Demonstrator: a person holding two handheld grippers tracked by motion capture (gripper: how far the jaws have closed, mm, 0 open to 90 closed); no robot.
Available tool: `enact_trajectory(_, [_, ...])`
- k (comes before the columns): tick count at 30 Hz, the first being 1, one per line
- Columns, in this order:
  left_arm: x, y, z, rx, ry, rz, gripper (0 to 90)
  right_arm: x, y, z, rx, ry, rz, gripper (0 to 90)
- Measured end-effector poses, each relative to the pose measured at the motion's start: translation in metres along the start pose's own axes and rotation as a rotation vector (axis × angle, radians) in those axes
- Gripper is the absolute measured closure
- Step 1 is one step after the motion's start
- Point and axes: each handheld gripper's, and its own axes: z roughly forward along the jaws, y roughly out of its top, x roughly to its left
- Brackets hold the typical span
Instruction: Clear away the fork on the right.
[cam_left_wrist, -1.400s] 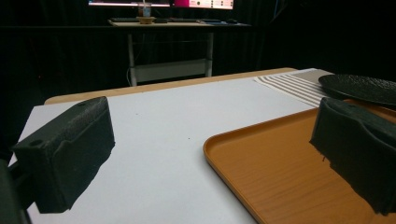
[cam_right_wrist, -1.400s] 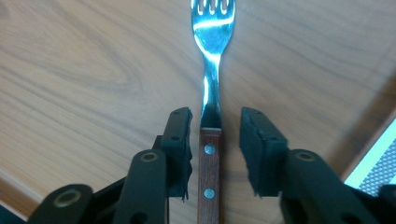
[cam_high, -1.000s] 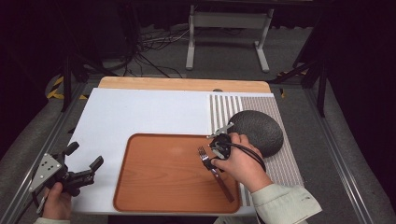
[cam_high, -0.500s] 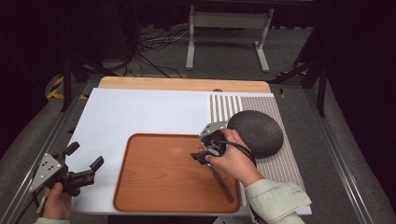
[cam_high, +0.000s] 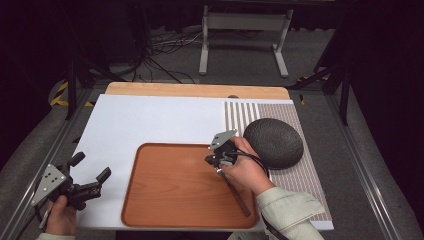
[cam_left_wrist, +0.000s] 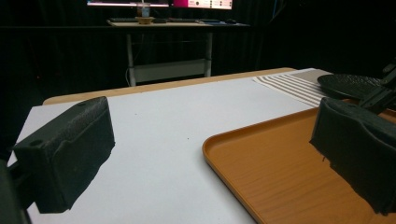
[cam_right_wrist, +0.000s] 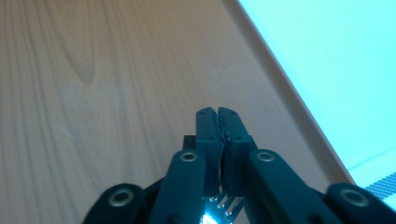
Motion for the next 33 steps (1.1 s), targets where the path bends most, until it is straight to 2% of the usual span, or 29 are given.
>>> enact_trajectory(4, [0.001,0.0,0.0,0.001,0.0,0.0,0.2,-0.001,-0.002,0.006,0.022,0.009,-0.013,90.0])
enact_trajectory(5, [0.001,0.0,0.0,0.001,0.0,0.001,0.2,-0.001,-0.003,0.011,0.047,0.01,-0.017,90.0])
enact_trajectory(7, [0.0,0.0,0.0,0.001,0.0,0.001,0.2,-0.001,-0.005,0.015,0.061,0.013,-0.016,90.0])
enact_trajectory(20, [0.001,0.0,0.0,-0.001,0.0,0.0,0.2,-0.003,-0.009,0.023,0.099,-0.001,-0.009,90.0])
enact_trajectory(31, [0.0,0.0,0.0,0.001,0.0,0.001,0.2,-0.014,-0.018,0.02,0.134,-0.049,0.014,90.0])
enact_trajectory(33, [0.0,0.0,0.0,0.0,0.0,0.001,0.2,-0.018,-0.02,0.016,0.149,-0.073,0.022,90.0])
